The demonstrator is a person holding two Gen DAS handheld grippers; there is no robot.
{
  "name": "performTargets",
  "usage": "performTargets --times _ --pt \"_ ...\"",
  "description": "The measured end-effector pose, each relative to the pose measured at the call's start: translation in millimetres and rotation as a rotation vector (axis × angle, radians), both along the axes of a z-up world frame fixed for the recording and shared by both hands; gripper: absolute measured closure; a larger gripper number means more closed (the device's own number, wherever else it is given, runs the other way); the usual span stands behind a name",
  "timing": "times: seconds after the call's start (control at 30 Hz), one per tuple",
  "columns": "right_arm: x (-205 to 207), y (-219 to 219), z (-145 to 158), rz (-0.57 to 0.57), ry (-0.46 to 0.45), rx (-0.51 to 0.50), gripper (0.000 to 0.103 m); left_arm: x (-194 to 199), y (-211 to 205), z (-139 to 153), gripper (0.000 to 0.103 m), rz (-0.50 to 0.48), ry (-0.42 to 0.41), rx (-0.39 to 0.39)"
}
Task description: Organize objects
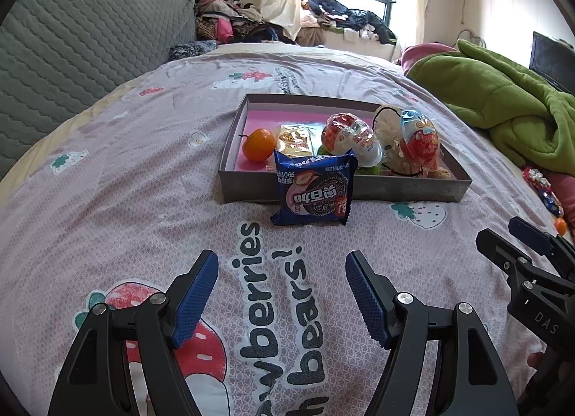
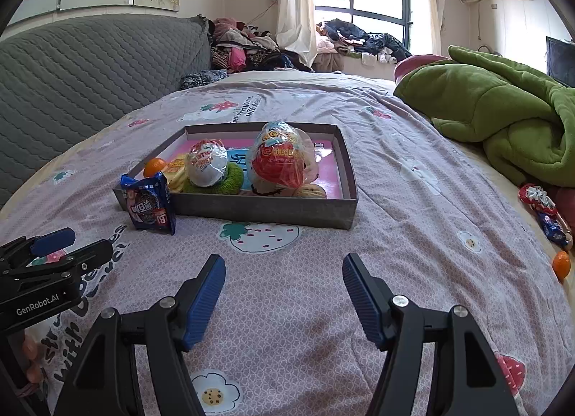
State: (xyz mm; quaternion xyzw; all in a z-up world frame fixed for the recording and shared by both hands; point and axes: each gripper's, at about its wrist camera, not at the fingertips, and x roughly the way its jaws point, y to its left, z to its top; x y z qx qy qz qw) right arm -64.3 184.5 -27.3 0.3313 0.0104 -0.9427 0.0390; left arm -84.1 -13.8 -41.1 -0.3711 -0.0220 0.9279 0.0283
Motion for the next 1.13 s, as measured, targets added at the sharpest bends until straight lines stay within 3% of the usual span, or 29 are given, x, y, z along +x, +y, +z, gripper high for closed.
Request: performTargets --times 1.13 --pt "-3.6 0.4 -6.4 -0.017 -0.022 0.009 0.036 2.3 -1.1 -1.4 0.028 0.006 0.01 -0.018"
